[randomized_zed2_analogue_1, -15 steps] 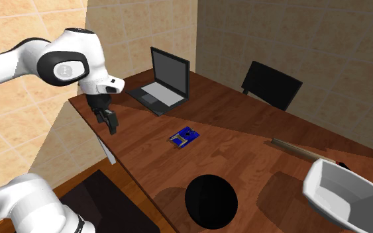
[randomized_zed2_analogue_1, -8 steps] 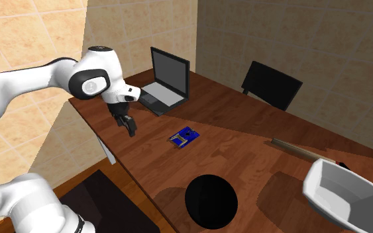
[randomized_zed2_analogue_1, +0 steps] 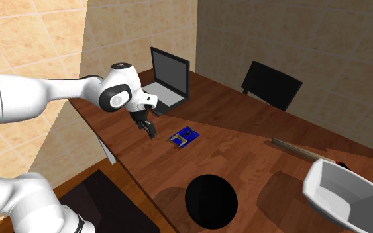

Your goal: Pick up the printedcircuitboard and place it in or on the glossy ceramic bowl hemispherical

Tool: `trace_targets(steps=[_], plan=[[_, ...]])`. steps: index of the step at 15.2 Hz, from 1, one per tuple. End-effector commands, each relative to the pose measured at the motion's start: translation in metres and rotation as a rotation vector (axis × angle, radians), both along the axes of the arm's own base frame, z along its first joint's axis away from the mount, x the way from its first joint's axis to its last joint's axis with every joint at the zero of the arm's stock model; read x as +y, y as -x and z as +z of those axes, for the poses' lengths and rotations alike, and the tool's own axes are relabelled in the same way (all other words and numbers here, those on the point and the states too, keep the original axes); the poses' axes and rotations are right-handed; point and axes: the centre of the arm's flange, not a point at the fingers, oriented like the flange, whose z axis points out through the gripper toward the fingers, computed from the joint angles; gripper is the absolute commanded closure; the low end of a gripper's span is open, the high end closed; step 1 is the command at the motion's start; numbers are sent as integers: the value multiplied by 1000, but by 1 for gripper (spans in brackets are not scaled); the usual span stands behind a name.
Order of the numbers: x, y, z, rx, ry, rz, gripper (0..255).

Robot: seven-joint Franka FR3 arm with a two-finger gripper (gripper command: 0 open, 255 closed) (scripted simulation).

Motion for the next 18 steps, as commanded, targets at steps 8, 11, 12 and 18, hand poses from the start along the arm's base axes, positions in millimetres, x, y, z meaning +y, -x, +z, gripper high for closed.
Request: trace_targets(steps=[8,11,12,18], plan=[[-24,-81,-65,-113,44,-38,0],[-25,-84,-75,-114,44,-38,0],[-26,-85,-80,-114,44,-38,0],[-28,-90,-104,-114,44,-38,0]])
